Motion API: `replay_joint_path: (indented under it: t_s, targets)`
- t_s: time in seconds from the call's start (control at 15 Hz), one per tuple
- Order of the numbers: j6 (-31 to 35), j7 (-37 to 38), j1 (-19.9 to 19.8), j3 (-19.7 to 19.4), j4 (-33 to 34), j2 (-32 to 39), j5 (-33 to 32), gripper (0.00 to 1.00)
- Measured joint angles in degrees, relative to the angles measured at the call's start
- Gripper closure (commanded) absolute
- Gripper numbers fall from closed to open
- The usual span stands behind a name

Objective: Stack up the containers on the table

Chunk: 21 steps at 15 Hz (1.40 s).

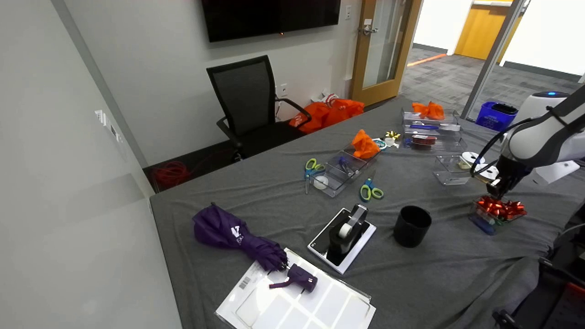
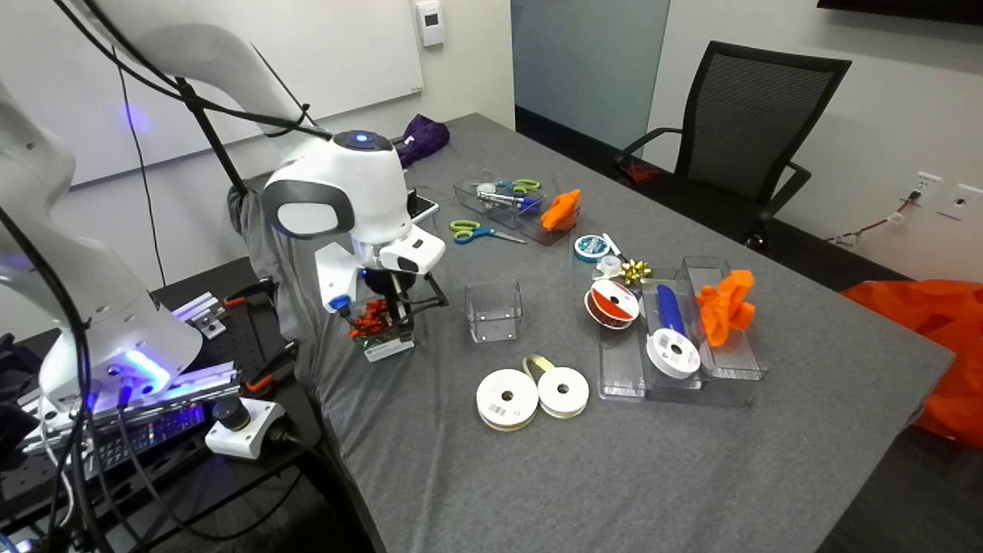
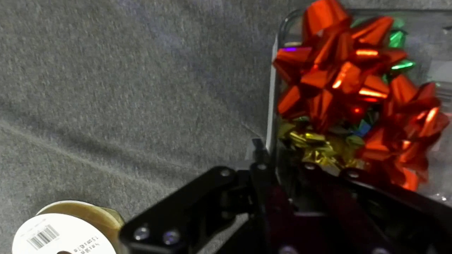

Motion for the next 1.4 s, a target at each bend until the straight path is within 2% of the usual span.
replay_joint_path:
  t_s: [0.4, 0.6, 0.87, 1.0, 1.4]
  targets:
    - [-1.9, -11.4, -4.9, 6.5, 0.1, -3.6, 13.7, 0.99]
    - [-6.1, -13.7, -5.0, 7.7, 1.1, -6.4, 19.0, 0.99]
    - [-10.1, -13.3, -4.0, 7.7, 3.5, -8.4, 23.1, 0.99]
    - [-11.5, -10.2, -3.2, 7.2, 5.4, -8.6, 23.4, 0.99]
    - [-18.7, 7.0, -0.5, 4.5, 14.5, -8.4, 20.3, 0.99]
